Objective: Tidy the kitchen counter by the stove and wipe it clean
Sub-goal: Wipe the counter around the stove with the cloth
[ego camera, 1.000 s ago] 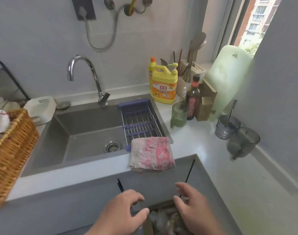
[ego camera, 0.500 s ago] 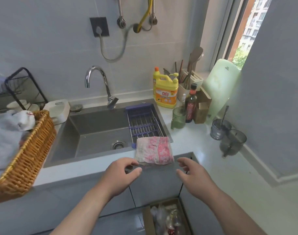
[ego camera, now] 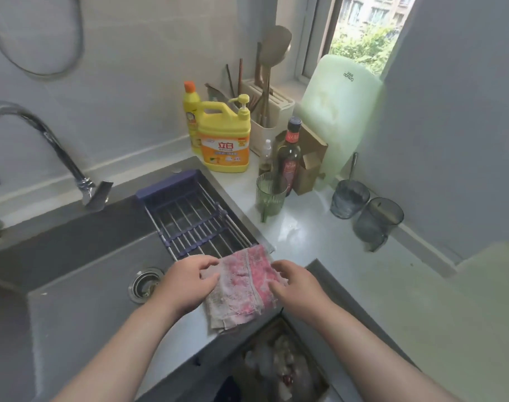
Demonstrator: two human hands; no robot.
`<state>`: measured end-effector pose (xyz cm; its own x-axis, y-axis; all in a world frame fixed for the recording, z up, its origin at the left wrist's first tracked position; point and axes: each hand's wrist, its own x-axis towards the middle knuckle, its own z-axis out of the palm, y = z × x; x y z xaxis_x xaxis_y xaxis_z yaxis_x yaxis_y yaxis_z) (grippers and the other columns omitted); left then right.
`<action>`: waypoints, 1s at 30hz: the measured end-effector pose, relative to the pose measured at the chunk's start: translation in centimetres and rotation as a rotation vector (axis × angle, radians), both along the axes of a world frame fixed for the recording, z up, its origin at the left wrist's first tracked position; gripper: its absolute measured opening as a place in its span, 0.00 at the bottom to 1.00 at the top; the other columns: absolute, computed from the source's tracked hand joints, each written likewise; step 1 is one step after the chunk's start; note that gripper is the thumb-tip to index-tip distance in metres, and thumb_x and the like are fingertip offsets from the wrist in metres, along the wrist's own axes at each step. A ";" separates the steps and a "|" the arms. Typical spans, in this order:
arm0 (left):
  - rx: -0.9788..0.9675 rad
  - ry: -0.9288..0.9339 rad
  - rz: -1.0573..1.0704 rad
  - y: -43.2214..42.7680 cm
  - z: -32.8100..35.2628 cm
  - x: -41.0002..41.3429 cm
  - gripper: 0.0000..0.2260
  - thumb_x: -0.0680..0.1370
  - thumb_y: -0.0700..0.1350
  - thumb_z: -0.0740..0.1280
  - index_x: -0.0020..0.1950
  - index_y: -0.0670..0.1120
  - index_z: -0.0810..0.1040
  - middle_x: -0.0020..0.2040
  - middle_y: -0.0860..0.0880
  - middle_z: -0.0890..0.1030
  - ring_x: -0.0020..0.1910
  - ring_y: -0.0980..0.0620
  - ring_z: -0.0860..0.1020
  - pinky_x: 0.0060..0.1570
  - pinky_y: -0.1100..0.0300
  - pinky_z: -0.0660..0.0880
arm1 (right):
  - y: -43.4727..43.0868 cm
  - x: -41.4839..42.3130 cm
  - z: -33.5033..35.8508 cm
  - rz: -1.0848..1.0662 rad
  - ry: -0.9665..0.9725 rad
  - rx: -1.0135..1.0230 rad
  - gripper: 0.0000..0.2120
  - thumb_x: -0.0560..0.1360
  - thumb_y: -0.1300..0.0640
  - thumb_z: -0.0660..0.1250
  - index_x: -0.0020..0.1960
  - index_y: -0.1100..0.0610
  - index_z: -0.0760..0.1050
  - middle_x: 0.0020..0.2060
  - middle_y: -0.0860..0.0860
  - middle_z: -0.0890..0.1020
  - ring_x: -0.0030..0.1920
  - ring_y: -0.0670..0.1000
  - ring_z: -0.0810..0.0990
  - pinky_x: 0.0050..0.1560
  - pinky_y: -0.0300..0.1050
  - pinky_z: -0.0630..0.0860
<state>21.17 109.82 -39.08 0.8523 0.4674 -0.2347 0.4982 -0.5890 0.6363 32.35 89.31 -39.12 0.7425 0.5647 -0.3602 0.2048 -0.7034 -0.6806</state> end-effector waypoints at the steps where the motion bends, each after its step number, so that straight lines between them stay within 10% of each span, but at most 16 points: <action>1: -0.004 0.008 -0.029 0.9 -0.5 1.0 0.16 0.75 0.45 0.68 0.62 0.51 0.80 0.59 0.53 0.81 0.56 0.52 0.79 0.60 0.55 0.74 | 0.6 0.2 -0.2 -0.022 -0.006 -0.018 0.21 0.77 0.53 0.63 0.71 0.52 0.70 0.67 0.47 0.75 0.67 0.47 0.72 0.66 0.41 0.68; 12: 0.208 0.238 -0.376 3.8 -7.3 5.9 0.21 0.76 0.49 0.63 0.69 0.50 0.71 0.63 0.48 0.75 0.65 0.45 0.72 0.64 0.50 0.70 | 4.6 1.5 -3.4 -0.291 0.141 -0.079 0.24 0.76 0.54 0.64 0.72 0.55 0.68 0.67 0.51 0.75 0.61 0.49 0.76 0.59 0.43 0.74; 17: 0.217 0.264 -0.414 4.1 -6.9 6.9 0.05 0.71 0.48 0.64 0.36 0.49 0.73 0.40 0.51 0.74 0.45 0.47 0.76 0.42 0.54 0.72 | 4.7 1.0 -4.2 -0.333 0.160 -0.055 0.24 0.76 0.56 0.65 0.71 0.55 0.69 0.65 0.51 0.76 0.62 0.50 0.76 0.58 0.40 0.71; 26: -0.588 0.157 -0.572 0.6 3.0 4.7 0.13 0.62 0.39 0.62 0.45 0.43 0.79 0.34 0.50 0.76 0.32 0.56 0.74 0.28 0.64 0.68 | 1.3 -1.1 -1.7 -0.478 0.265 0.132 0.21 0.73 0.55 0.64 0.66 0.47 0.73 0.62 0.45 0.77 0.59 0.47 0.77 0.60 0.50 0.78; 30: -0.864 0.168 -0.589 -1.8 6.5 4.3 0.12 0.56 0.42 0.66 0.38 0.41 0.77 0.36 0.40 0.75 0.30 0.49 0.74 0.29 0.61 0.69 | -2.1 -3.1 1.5 -0.533 0.267 0.291 0.24 0.72 0.68 0.61 0.64 0.51 0.76 0.58 0.46 0.79 0.59 0.47 0.78 0.62 0.44 0.76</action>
<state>25.43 108.02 -32.55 0.8159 -0.3913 -0.4258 0.4016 -0.1464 0.9040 29.23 87.20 -37.61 0.8538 0.2466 -0.4584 -0.3222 -0.4413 -0.8375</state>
